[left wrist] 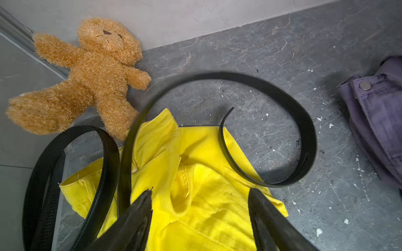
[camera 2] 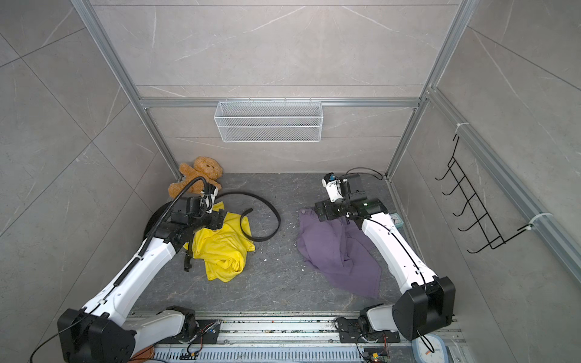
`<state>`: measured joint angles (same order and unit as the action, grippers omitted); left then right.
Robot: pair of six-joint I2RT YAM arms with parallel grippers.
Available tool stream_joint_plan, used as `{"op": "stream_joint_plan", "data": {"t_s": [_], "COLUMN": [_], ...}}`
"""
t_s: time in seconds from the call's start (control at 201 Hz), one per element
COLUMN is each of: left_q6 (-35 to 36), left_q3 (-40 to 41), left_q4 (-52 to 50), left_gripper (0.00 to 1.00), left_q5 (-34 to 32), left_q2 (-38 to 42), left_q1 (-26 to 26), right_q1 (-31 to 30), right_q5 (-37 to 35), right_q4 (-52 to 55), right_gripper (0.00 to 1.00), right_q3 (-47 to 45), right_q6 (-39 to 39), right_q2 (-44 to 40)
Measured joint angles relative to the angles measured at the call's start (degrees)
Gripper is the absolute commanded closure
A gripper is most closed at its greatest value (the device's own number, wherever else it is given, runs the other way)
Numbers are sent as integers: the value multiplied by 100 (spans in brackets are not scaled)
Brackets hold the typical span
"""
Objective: Remove the belt from the trousers
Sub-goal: Place the trousers at the center of the board, then reset both arms
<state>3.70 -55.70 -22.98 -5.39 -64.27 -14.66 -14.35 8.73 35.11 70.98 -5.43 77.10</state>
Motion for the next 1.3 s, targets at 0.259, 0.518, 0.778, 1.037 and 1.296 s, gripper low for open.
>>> {"op": "stream_joint_plan", "data": {"t_s": [0.259, 0.518, 0.778, 1.037, 1.296], "left_q6": [-133, -232, -221, -238, -269], "left_q3": [1899, 3246, 3738, 3947, 4030], "left_q4": [1392, 3189, 4966, 6203, 7084], "left_gripper": [17, 17, 17, 17, 17], "left_q5": [-452, -365, -251, -90, -92], "left_q2": [879, 669, -245, -863, -1589], "left_q1": [74, 992, 1502, 1572, 1572], "right_q1": [466, 629, 809, 833, 839], "right_q5": [-160, -859, -1091, -984, -1314], "right_q4": [-1237, -3556, -6039, -8535, -8902], "right_gripper": [0, 0, 0, 0, 0], "right_q3": [-2041, -3724, -4728, -5506, -5403], "right_q6": [299, 413, 221, 249, 363], "right_q2": [-1104, -887, -129, 715, 874]}}
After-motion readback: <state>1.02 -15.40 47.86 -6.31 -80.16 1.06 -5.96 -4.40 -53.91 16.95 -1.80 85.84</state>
